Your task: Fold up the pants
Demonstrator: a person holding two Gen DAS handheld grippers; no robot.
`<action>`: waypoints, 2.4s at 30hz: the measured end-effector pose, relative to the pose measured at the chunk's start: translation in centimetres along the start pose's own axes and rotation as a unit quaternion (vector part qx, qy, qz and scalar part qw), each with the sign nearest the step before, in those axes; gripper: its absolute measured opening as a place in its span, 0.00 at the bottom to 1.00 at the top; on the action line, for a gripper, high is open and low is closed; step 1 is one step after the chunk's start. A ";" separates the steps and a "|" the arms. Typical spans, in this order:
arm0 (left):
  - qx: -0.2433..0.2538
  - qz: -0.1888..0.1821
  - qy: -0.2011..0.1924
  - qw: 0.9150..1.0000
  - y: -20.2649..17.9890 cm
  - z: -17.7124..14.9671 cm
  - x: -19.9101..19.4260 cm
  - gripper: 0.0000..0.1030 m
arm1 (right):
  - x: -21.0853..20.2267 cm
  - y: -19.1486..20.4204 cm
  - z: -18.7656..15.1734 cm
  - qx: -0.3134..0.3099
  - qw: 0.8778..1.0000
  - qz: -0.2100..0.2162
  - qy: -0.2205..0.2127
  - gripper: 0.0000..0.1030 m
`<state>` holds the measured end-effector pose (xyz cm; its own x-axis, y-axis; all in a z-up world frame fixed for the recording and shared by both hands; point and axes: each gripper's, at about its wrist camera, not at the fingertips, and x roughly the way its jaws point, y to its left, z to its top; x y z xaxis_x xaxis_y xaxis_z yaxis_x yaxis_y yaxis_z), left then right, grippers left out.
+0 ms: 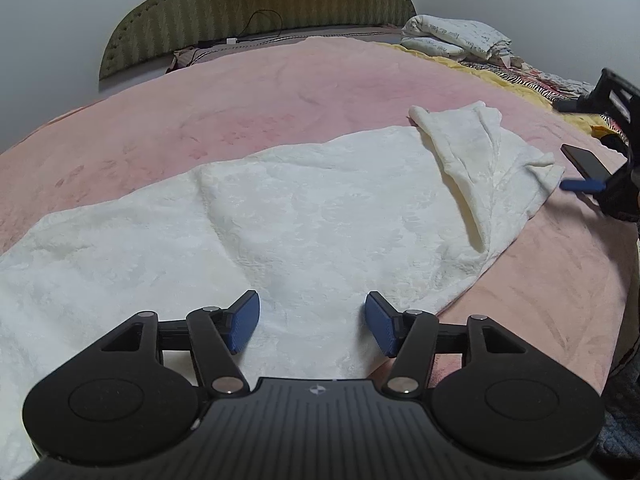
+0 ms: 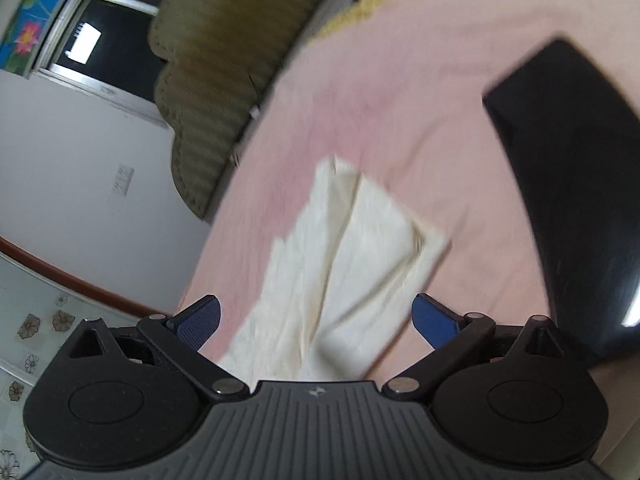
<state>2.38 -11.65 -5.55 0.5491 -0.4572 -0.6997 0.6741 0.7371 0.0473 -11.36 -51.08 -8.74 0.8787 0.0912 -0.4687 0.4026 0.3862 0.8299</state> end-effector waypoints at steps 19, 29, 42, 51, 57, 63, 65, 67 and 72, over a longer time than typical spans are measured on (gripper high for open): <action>0.004 0.008 -0.005 1.000 -0.1 -0.1 0.0 0.66 | -0.4 0.0 -1.7 -0.101 0.989 -0.095 -0.056 0.08; 0.005 0.010 -0.006 1.000 -0.1 -0.1 0.0 0.67 | -0.8 5.8 -3.6 -0.246 0.958 -0.114 -0.093 0.17; 0.005 0.015 -0.008 1.000 -0.2 -0.1 0.1 0.70 | -0.1 4.8 -1.3 -0.276 0.921 -0.240 -0.132 0.21; 0.005 0.017 -0.011 1.000 -0.1 -0.3 0.1 0.73 | 7.1 12.2 -5.6 -0.401 0.901 -0.156 -0.048 0.80; 0.006 0.016 -0.011 1.000 0.0 -0.3 0.1 0.73 | 14.9 14.6 -9.1 -0.527 0.813 -0.246 -0.012 0.80; 0.005 0.016 -0.011 1.000 0.0 -0.3 0.1 0.74 | 10.6 12.5 -8.4 -0.518 0.788 -0.313 -0.117 0.80; 0.003 0.016 -0.011 1.000 0.1 -0.3 0.2 0.74 | 7.3 11.4 -8.0 -0.511 0.746 -0.384 -0.186 0.81; 0.004 0.018 -0.011 1.000 0.1 -0.2 0.2 0.74 | 3.5 10.1 -6.6 -0.470 0.744 -0.417 -0.228 0.81; 0.005 0.020 -0.010 1.000 0.0 -0.2 0.2 0.74 | -4.5 8.5 -2.1 -0.289 0.891 -0.256 -0.240 0.85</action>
<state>2.42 -11.68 -5.82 0.5856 -0.4374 -0.6824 0.6557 0.7506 0.0816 -12.40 -46.28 -0.24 0.6823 -0.5819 -0.4425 0.7045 0.6850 0.1855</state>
